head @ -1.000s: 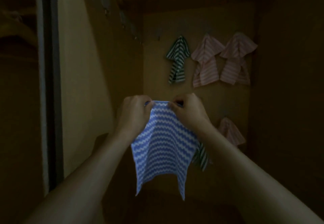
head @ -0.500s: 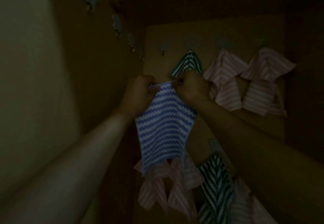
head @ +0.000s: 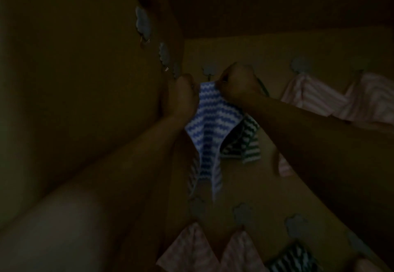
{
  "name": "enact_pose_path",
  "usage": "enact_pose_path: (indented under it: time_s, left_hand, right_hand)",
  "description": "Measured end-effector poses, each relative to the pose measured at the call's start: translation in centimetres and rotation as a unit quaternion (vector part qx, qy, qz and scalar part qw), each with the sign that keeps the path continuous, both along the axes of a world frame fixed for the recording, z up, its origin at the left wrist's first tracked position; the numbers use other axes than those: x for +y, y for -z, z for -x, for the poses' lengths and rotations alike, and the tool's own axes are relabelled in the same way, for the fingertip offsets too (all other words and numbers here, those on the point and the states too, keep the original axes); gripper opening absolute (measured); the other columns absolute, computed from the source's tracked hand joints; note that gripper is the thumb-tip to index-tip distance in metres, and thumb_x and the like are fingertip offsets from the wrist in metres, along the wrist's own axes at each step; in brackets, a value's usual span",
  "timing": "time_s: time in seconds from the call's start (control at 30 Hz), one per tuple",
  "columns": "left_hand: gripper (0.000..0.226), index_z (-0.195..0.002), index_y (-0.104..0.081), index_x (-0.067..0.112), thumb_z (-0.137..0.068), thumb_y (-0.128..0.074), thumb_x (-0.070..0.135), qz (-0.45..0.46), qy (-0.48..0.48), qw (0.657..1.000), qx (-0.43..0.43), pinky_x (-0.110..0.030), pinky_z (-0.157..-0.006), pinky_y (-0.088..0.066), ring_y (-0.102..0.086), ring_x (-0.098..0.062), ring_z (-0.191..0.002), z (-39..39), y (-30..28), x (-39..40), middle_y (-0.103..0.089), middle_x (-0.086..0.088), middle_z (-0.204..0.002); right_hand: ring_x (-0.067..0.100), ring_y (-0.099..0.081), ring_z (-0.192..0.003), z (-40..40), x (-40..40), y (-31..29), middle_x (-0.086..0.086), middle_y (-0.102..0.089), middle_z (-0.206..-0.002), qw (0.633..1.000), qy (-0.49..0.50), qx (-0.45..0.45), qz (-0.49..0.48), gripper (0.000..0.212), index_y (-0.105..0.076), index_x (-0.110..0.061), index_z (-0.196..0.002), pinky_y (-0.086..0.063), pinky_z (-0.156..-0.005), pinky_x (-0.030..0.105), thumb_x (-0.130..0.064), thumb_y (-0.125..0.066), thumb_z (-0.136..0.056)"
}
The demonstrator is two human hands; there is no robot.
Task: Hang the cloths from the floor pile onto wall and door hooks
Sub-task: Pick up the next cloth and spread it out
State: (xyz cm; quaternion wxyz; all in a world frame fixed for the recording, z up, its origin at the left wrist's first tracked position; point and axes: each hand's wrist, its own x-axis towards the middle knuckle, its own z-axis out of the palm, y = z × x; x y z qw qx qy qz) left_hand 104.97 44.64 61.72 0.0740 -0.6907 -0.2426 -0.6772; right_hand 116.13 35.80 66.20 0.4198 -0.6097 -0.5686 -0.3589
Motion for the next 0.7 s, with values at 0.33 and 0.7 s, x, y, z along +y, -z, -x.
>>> enact_pose_path:
  time_s: [0.33, 0.7]
  left_hand:
    - [0.027, -0.09, -0.061, 0.007, -0.104, -0.041, 0.018, -0.015, -0.055, 0.998, -0.04, -0.028, -0.067, -0.038, -0.059, -0.023, -0.091, -3.7, -5.0, 4.1, -0.065, -0.015, -0.105]
    - [0.032, -0.081, -0.057, 0.011, -0.104, -0.036, 0.011, 0.009, -0.072, 0.997, -0.031, -0.023, -0.072, -0.033, -0.045, -0.016, -0.08, -5.0, -6.9, 5.6, -0.063, -0.014, -0.11]
  right_hand:
    - [0.021, -0.048, -0.071, -2.1, 5.3, -5.0, 0.004, -0.043, -0.069, 0.994, 0.103, -0.025, -0.036, 0.042, -0.034, -0.017, -0.061, -0.036, -0.066, 0.025, -0.024, -0.056, -0.097]
    - [0.028, -0.052, -0.119, -2.1, 6.2, -6.3, 0.017, -0.053, -0.131, 0.99, 0.133, 0.016, 0.051, 0.037, -0.052, 0.0, -0.125, -0.042, -0.097, 0.033, -0.028, -0.044, -0.102]
